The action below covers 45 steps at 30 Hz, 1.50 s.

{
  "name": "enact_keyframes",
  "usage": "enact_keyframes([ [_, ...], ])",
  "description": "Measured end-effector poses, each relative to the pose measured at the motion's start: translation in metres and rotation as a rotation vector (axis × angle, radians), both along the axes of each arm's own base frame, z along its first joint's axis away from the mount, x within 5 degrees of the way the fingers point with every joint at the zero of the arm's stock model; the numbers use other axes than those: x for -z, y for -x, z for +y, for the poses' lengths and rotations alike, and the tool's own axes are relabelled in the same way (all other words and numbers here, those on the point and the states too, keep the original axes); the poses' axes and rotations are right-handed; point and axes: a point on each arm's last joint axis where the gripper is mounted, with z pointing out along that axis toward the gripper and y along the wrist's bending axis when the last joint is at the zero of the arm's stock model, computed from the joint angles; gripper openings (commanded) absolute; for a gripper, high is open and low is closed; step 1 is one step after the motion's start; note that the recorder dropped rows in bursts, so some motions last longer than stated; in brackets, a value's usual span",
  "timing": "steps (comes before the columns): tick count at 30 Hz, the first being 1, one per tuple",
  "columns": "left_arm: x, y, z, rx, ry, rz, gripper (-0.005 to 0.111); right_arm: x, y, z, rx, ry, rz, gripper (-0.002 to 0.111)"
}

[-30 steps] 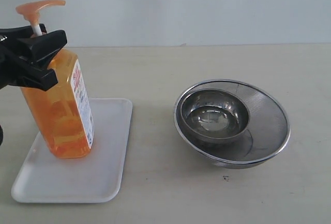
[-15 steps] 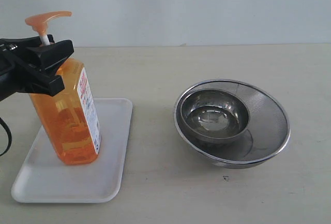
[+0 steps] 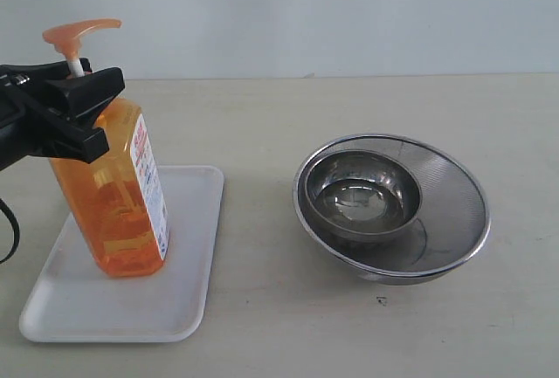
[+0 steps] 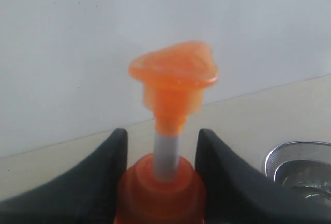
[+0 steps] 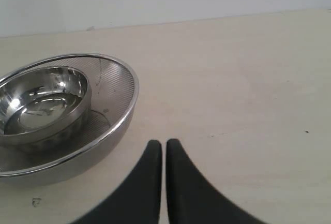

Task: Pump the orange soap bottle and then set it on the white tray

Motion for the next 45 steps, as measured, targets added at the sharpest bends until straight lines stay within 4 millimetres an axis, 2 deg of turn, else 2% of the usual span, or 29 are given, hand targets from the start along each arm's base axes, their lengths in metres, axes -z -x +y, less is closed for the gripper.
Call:
enact_keyframes([
  [2,0.000,0.000,0.000,0.000,0.000,0.000,0.023,0.000,0.000,0.000,0.000,0.000,0.000,0.000],
  [5,0.000,0.000,0.000,0.000,-0.006,-0.003,0.049,0.000,0.000,0.000,0.000,0.000,0.000,0.000],
  [7,-0.001,-0.001,0.001,-0.008,-0.001,-0.011,0.060,0.000,0.000,0.000,0.000,0.000,0.000,0.000],
  [11,-0.002,-0.002,0.003,-0.041,0.023,-0.009,0.073,0.000,0.000,0.000,0.000,0.000,0.000,0.000],
  [38,0.001,-0.002,0.003,-0.040,0.047,0.047,0.075,0.000,0.000,0.000,0.000,0.000,0.000,0.000],
  [45,-0.016,0.010,0.005,-0.035,0.044,0.040,0.075,0.000,0.000,0.000,0.000,0.000,0.000,0.000],
])
